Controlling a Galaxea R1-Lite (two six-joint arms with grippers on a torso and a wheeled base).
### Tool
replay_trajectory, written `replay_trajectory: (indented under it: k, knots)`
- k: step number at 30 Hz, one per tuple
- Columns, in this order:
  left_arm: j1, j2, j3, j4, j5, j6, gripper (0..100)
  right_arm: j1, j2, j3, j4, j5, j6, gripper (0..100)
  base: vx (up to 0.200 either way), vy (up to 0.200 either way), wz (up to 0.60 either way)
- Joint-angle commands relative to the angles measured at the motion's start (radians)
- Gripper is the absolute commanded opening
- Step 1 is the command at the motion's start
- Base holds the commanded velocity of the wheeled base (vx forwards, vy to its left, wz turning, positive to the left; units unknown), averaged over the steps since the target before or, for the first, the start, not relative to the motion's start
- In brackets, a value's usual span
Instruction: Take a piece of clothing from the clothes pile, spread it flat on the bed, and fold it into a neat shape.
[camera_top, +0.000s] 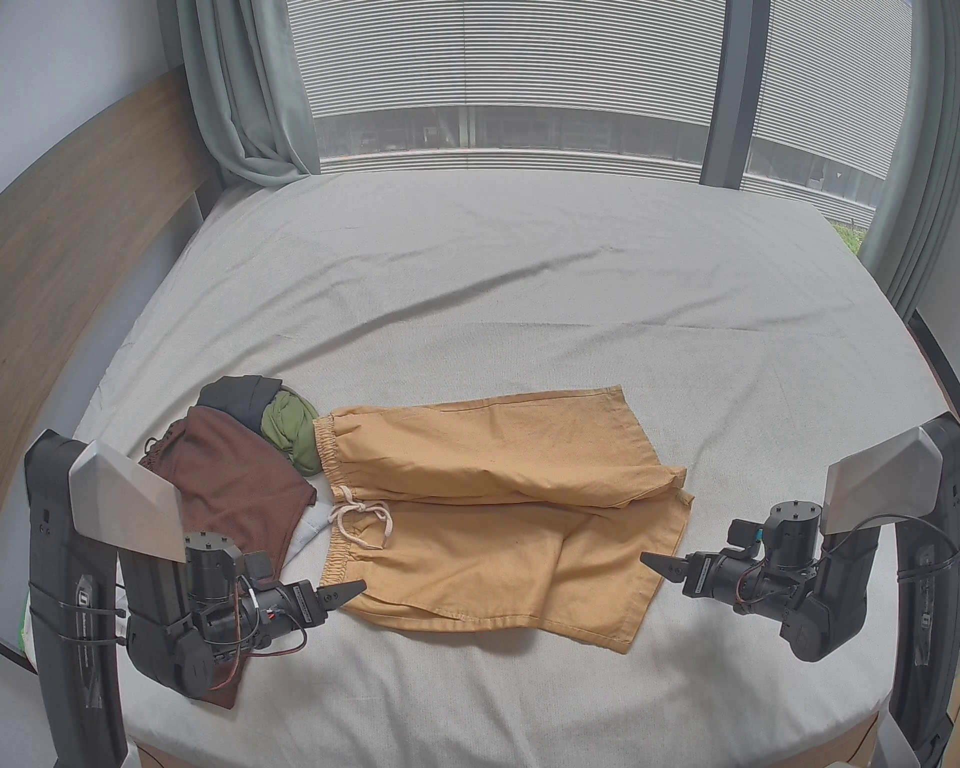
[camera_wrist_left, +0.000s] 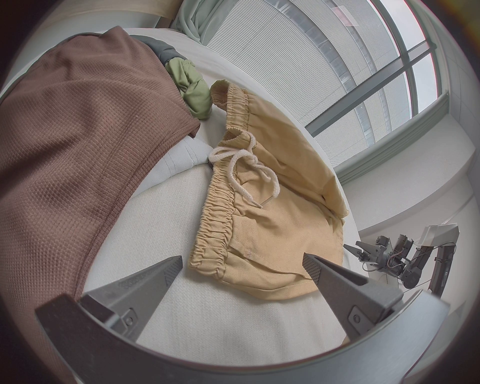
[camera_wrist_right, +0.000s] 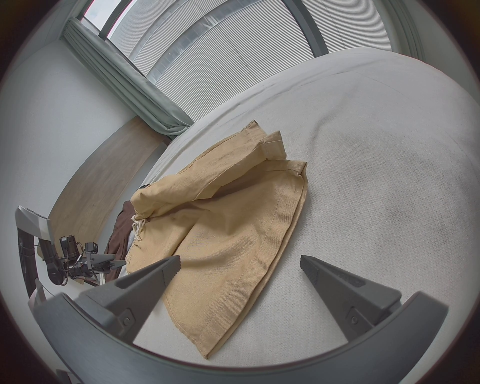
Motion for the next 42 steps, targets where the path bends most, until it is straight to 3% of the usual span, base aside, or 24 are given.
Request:
replay_trajectory:
  k: [1, 18, 19, 33, 42]
  knots:
    - [0.007, 0.039, -0.027, 0.0, 0.001, -0.005, 100, 0.001, 0.0, -0.001, -0.001, 0.001, 0.0, 100, 0.0, 0.0, 0.0]
    - [0.006, 0.056, -0.072, 0.0, 0.002, -0.018, 100, 0.001, 0.0, -0.001, -0.001, -0.001, -0.002, 100, 0.0, 0.0, 0.0]
    - [0.006, 0.056, -0.073, 0.0, 0.002, -0.018, 0, 0.001, 0.0, 0.0, -0.001, -0.001, -0.002, 100, 0.0, 0.0, 0.0]
    - [0.009, 0.058, -0.073, -0.002, 0.001, -0.016, 0, 0.042, 0.005, 0.039, 0.001, 0.004, 0.0, 100, 0.0, 0.0, 0.0]
    - [0.01, 0.064, -0.073, -0.002, 0.001, -0.015, 0, 0.132, 0.025, 0.103, 0.001, 0.007, 0.007, 100, 0.0, 0.0, 0.0]
